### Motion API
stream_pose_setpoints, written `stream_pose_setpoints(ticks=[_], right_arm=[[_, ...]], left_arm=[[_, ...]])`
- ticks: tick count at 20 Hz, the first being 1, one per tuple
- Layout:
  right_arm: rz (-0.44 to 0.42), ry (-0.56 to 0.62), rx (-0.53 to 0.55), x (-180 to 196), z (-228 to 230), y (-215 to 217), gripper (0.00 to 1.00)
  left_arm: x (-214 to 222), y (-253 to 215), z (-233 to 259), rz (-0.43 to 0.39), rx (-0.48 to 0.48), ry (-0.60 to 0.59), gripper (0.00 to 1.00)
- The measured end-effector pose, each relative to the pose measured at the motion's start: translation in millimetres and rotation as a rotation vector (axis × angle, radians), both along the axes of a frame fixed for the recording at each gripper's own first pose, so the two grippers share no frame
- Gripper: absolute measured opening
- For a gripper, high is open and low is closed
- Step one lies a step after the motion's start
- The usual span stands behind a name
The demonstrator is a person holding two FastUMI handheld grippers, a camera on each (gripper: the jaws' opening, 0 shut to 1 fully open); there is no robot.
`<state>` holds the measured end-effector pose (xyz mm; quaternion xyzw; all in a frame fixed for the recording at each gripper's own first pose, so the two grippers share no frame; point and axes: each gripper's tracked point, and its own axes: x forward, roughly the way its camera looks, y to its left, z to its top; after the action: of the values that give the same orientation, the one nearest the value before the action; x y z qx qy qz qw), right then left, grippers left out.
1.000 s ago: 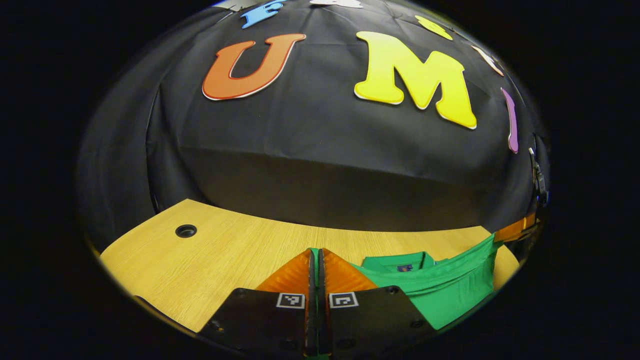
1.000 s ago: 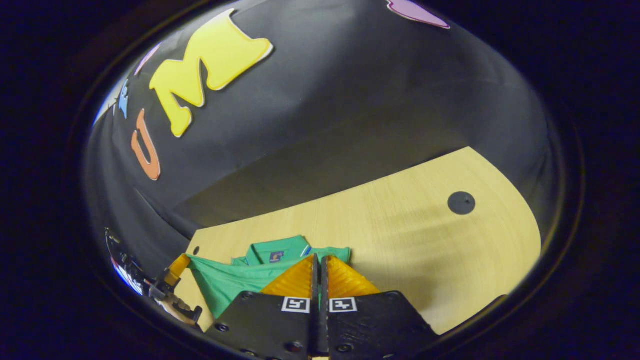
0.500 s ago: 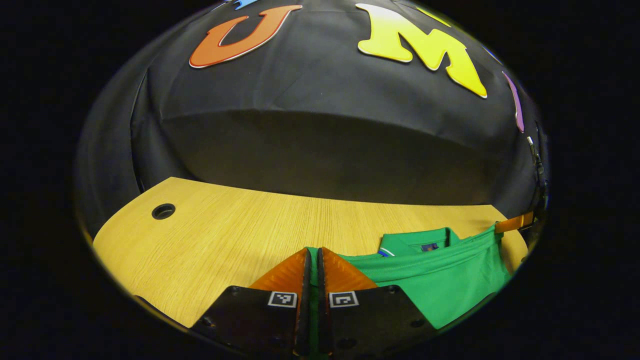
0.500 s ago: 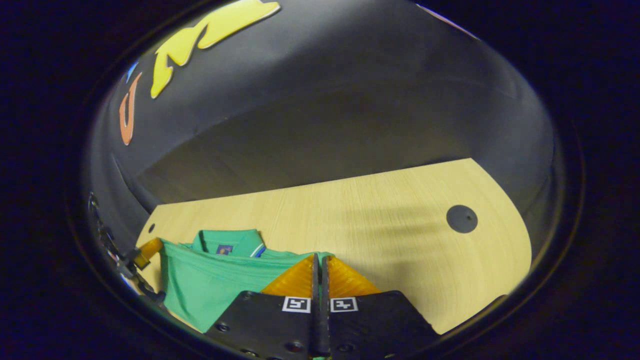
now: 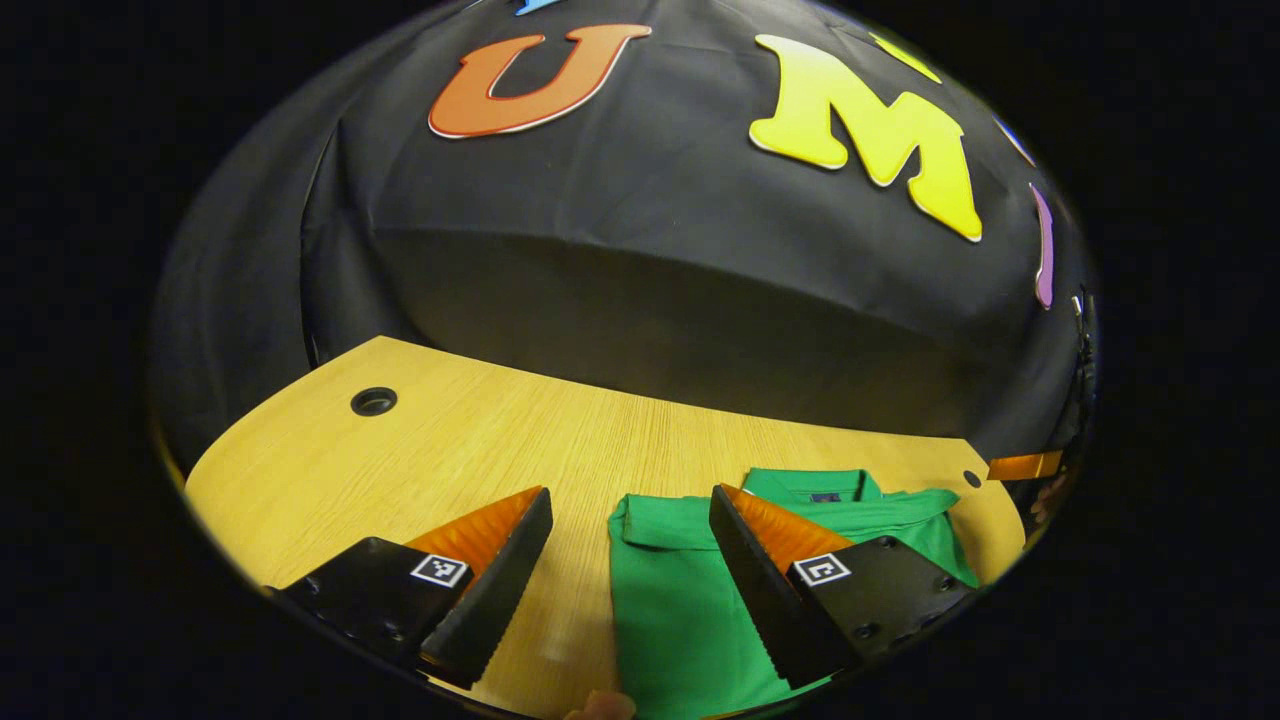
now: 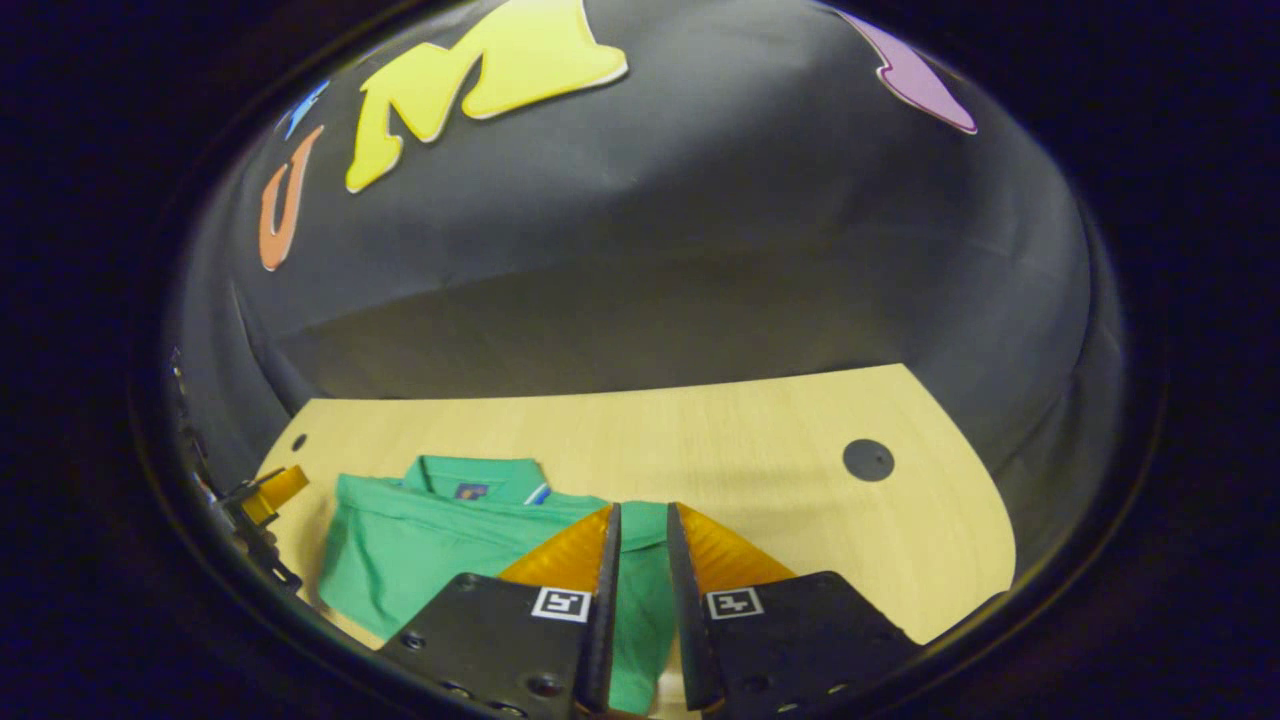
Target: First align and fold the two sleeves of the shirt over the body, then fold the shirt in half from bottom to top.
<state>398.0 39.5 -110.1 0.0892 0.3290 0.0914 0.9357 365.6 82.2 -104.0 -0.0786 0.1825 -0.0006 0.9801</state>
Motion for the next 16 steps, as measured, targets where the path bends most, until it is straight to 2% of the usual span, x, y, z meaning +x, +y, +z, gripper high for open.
stream_pose_setpoints(ticks=[1, 2, 4, 7, 11, 12, 13, 16], right_arm=[[0.039, 0.011, 0.038, -14, 8, 10, 0.32], [0.062, 0.005, 0.053, -26, 15, 14, 0.54], [0.055, -0.036, -0.002, -46, 29, 9, 0.98], [0.043, -0.121, -0.086, -86, 57, 2, 0.96], [0.036, -0.21, -0.062, -155, 102, -2, 0.95], [0.027, -0.244, -0.065, -172, 113, -7, 0.91], [0.023, -0.273, -0.07, -191, 123, -13, 0.95], [-0.003, -0.359, -0.054, -249, 151, -29, 0.95]], left_arm=[[-11, -2, 9, -0.006, 0.006, -0.011, 1.0], [-23, -2, 18, -0.007, 0.015, -0.025, 1.0], [-44, -4, 37, -0.004, 0.04, -0.062, 1.0], [-83, -13, 67, -0.02, 0.051, -0.126, 0.99], [-148, -25, 104, -0.037, 0.063, -0.179, 0.98], [-164, -30, 114, -0.043, 0.073, -0.195, 0.98], [-180, -35, 122, -0.052, 0.086, -0.205, 0.98], [-233, -51, 145, -0.07, 0.101, -0.245, 0.98]])
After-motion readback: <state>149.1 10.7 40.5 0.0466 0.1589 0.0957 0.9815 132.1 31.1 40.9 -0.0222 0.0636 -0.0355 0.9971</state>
